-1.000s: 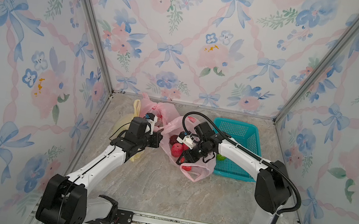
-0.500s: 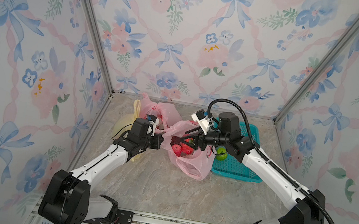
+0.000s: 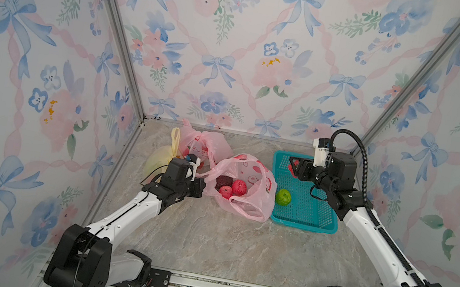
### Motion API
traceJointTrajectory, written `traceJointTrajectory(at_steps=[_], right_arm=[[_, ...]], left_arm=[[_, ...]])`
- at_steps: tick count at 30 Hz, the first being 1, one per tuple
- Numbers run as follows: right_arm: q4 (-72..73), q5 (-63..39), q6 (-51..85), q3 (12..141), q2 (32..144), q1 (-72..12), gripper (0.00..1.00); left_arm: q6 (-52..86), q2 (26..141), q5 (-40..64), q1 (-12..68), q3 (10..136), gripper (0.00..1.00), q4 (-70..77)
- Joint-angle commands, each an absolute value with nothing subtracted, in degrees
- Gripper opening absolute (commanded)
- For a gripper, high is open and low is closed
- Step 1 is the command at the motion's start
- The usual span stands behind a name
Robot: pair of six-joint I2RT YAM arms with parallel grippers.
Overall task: Untie the knot of a plastic bag & take out the apple
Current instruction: Place the apple in the basket.
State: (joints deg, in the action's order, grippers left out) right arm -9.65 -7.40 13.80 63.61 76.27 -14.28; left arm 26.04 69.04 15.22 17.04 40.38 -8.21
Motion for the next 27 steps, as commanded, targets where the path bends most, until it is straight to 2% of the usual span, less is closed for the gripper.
traceJointTrajectory(at_steps=[1,10,14,17,21,23,27], right_arm=[[-13.81,-1.63,15.18,60.67,80.99,-12.73,0.58],[-20.47,14.15,11.76,64.2,93.16,-12.56,0.58],[-22.35,14.94,11.21,64.99,98.54,-11.89,0.61],[-22.29,13.67,11.23,64.77,100.02,-11.93,0.68],[-20.99,10.14,10.53,63.66,96.73,-12.71,0.86],[-20.35,8.5,9.69,63.36,92.29,-13.68,0.89],[-19.62,3.12,6.13,63.99,81.88,-18.96,0.88]], left_arm=[[26.47,67.57,15.29,17.29,39.81,0.0,-9.73],[26.46,65.65,15.3,17.39,41.37,0.0,-10.98],[26.54,65.81,15.29,17.4,41.75,0.0,-11.25],[26.45,66.09,15.38,17.52,41.75,0.0,-11.31],[26.78,66.6,15.21,18.05,41.7,0.0,-11.32],[26.89,67.04,15.13,18.49,41.57,0.0,-11.26],[26.98,68.02,14.24,19.09,41.46,0.0,-11.24]])
